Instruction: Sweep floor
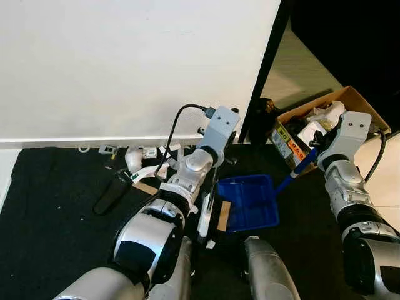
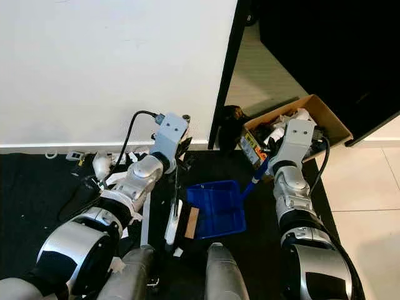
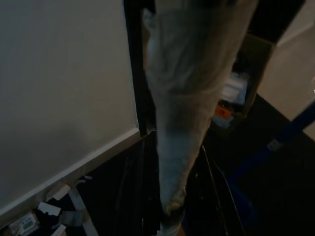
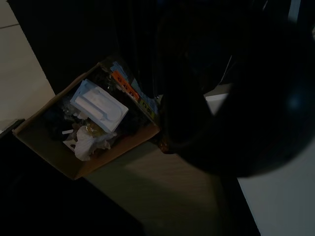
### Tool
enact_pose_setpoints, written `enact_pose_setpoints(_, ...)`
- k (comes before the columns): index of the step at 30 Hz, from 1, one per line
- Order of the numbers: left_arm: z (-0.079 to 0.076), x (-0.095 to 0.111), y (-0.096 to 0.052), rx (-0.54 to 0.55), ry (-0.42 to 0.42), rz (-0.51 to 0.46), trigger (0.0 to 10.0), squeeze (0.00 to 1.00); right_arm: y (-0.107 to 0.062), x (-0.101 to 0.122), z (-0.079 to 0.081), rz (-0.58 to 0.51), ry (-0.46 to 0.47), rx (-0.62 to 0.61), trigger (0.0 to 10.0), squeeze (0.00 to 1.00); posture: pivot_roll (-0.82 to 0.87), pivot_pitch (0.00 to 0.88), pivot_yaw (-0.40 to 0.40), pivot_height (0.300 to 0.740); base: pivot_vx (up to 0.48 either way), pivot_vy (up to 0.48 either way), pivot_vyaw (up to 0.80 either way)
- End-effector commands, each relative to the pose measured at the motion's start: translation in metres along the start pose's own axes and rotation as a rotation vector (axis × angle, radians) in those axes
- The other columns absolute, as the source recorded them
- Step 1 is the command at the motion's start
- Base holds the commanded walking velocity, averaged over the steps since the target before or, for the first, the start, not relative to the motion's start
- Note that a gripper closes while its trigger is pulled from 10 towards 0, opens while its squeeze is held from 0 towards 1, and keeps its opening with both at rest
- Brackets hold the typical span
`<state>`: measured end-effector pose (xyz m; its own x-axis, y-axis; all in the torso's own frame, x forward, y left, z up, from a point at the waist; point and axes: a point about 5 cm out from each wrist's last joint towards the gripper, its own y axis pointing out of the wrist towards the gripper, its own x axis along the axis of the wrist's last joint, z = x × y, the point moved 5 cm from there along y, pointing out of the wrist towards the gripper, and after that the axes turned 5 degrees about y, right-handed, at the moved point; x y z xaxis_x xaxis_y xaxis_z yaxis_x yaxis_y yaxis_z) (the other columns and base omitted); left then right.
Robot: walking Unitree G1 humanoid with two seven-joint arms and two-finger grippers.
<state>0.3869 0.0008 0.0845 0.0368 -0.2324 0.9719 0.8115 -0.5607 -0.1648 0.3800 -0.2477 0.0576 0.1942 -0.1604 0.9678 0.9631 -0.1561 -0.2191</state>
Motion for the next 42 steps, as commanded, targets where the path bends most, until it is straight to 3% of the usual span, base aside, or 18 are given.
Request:
enact_pose_setpoints(1, -0.033, 0.054, 0.019, -0.056, -0.186, -0.169, 10.0, 0.00, -0.007, -0.034, 0.003, 0.124, 0.073, -0.004, 0.0, 0.00, -0.02, 0.205, 0.000, 0.740, 0.000, 0.000, 0.00)
enact_pose_setpoints(5, -0.025, 0.067, 0.020, -0.036, -0.212, -0.209, 10.0, 0.00, -0.007, -0.035, 0.002, 0.131, 0.113, -0.016, 0.0, 0.00, -0.02, 0.200, -0.005, 0.740, 0.000, 0.000, 0.00)
enact_pose_setpoints(7, -0.015, 0.086, 0.023, -0.008, -0.234, -0.261, 10.0, 0.00, -0.008, -0.041, 0.010, 0.155, 0.165, 0.001, 0.0, 0.00, -0.02, 0.196, -0.012, 0.740, 0.000, 0.000, 0.00)
enact_pose_setpoints(13, -0.019, 0.102, 0.026, -0.012, -0.263, -0.305, 10.0, 0.00, -0.009, -0.049, 0.028, 0.179, 0.212, 0.038, 0.0, 0.00, -0.02, 0.196, -0.013, 0.740, 0.000, 0.000, 0.00)
enact_pose_setpoints(19, -0.012, 0.118, 0.025, -0.009, -0.308, -0.362, 10.0, 0.00, -0.010, -0.052, 0.033, 0.191, 0.245, 0.042, 0.0, 0.00, -0.01, 0.193, -0.012, 0.740, 0.000, 0.000, 0.00)
enact_pose_setpoints(23, 0.017, 0.141, 0.019, 0.025, -0.302, -0.443, 10.0, 0.00, -0.009, -0.050, 0.029, 0.189, 0.256, 0.028, 0.0, 0.00, 0.00, 0.188, -0.009, 0.740, 0.000, 0.000, 0.00)
enact_pose_setpoints(24, 0.017, 0.141, 0.019, 0.025, -0.302, -0.443, 10.0, 0.00, -0.009, -0.050, 0.029, 0.189, 0.256, 0.028, 0.0, 0.00, 0.00, 0.188, -0.009, 0.740, 0.000, 0.000, 0.00)
enact_pose_setpoints(26, 0.036, 0.152, 0.014, 0.034, -0.279, -0.476, 10.0, 0.00, -0.008, -0.049, 0.028, 0.187, 0.260, 0.024, 0.0, 0.00, 0.01, 0.189, -0.007, 0.740, 0.000, 0.000, 0.00)
enact_pose_setpoints(30, 0.071, 0.161, -0.006, -0.014, -0.156, -0.518, 10.0, 0.00, -0.008, -0.048, 0.025, 0.183, 0.280, 0.013, 0.0, 0.00, 0.03, 0.180, -0.007, 0.740, 0.000, 0.000, 0.00)
enact_pose_setpoints(36, 0.092, 0.146, -0.029, -0.107, -0.032, -0.475, 10.0, 0.00, -0.008, -0.048, 0.024, 0.183, 0.302, 0.011, 0.0, 0.00, 0.04, 0.174, -0.010, 0.740, 0.000, 0.000, 0.00)
enact_pose_setpoints(38, 0.095, 0.126, -0.041, -0.184, 0.045, -0.397, 10.0, 0.00, -0.008, -0.048, 0.022, 0.184, 0.309, 0.009, 0.0, 0.00, 0.04, 0.174, -0.011, 0.740, 0.000, 0.000, 0.00)
enact_pose_setpoints(42, 0.087, 0.089, -0.064, -0.327, 0.154, -0.245, 10.0, 0.00, -0.008, -0.049, 0.021, 0.185, 0.312, 0.005, 0.0, 0.00, 0.05, 0.173, -0.016, 0.740, 0.000, 0.000, 0.00)
